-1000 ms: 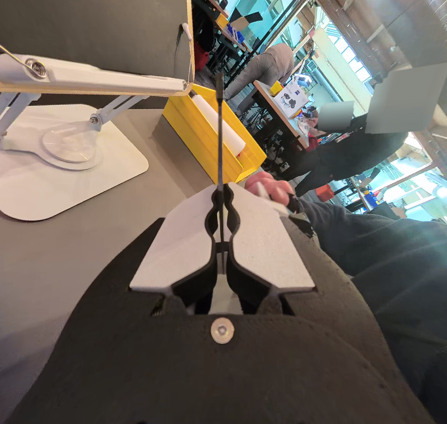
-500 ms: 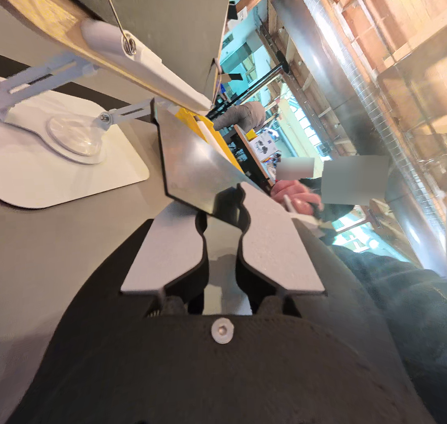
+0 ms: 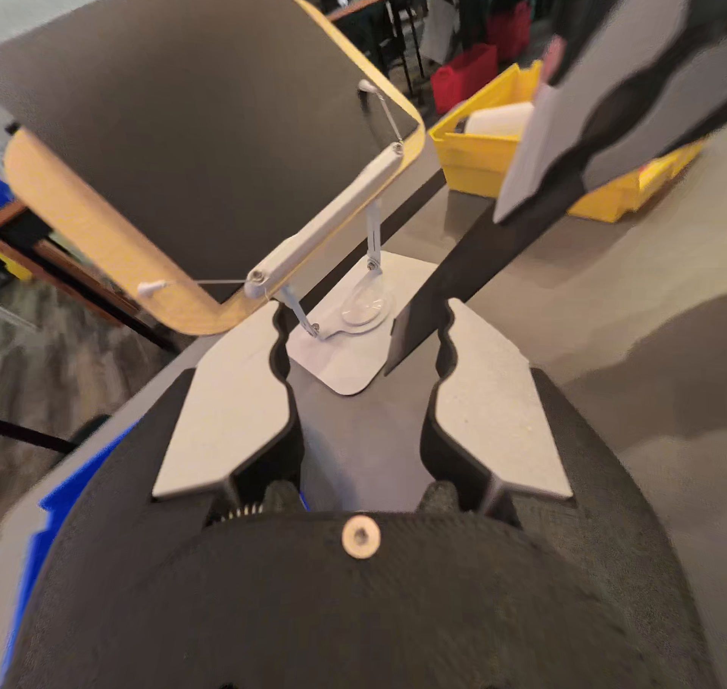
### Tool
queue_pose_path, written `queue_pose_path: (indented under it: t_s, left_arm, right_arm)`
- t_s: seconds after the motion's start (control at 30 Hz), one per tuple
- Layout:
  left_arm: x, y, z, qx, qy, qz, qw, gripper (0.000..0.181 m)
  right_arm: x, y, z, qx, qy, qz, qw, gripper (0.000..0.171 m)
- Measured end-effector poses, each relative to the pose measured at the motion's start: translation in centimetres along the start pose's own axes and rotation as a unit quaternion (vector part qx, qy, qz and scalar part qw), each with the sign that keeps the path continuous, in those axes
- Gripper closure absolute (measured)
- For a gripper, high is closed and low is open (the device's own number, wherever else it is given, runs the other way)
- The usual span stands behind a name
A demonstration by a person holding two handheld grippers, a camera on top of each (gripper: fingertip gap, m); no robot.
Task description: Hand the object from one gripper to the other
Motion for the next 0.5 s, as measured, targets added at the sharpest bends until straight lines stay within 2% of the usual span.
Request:
queue_pose_path:
  t_s: [0.13, 0.23, 0.3, 0.43, 0.5]
  left_arm:
    - [0.7, 3.2, 0.2, 0.008, 0.015, 0.145, 0.989, 0.104]
    - [0.9, 4.8, 0.0, 0.049, 0.047, 0.267, 0.961, 0.105]
    - [0.1, 5.4, 0.1, 0.071, 0.036, 0.312, 0.947, 0.108]
    - [-2.4, 6.1, 0.8, 0.034, -0.001, 0.252, 0.967, 0.111]
    - [-3.4, 7.3, 1.0, -0.012, -0.021, 0.211, 0.977, 0.119]
  right_arm:
    - [1.1, 0.3, -0.7, 0.103, 0.073, 0.091, 0.988, 0.171]
    - [1.4, 0.6, -1.6, 0.186, 0.119, 0.149, 0.964, 0.171]
    - [1.3, 0.5, -2.0, 0.238, 0.131, 0.176, 0.946, 0.171]
    - [0.6, 0.3, -1.8, 0.282, 0.115, 0.182, 0.935, 0.171]
    - [0.7, 0.0, -1.9, 0.301, 0.112, 0.176, 0.931, 0.171]
Point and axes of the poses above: each gripper's, where its closed fingertips meet, z out along the fingers, x out of its top, y = z × x across the jaws, the point moved 1 cm from there along -z, back along the fingers, and after that the axes turned 8 degrees about x, right-handed, at the moved point
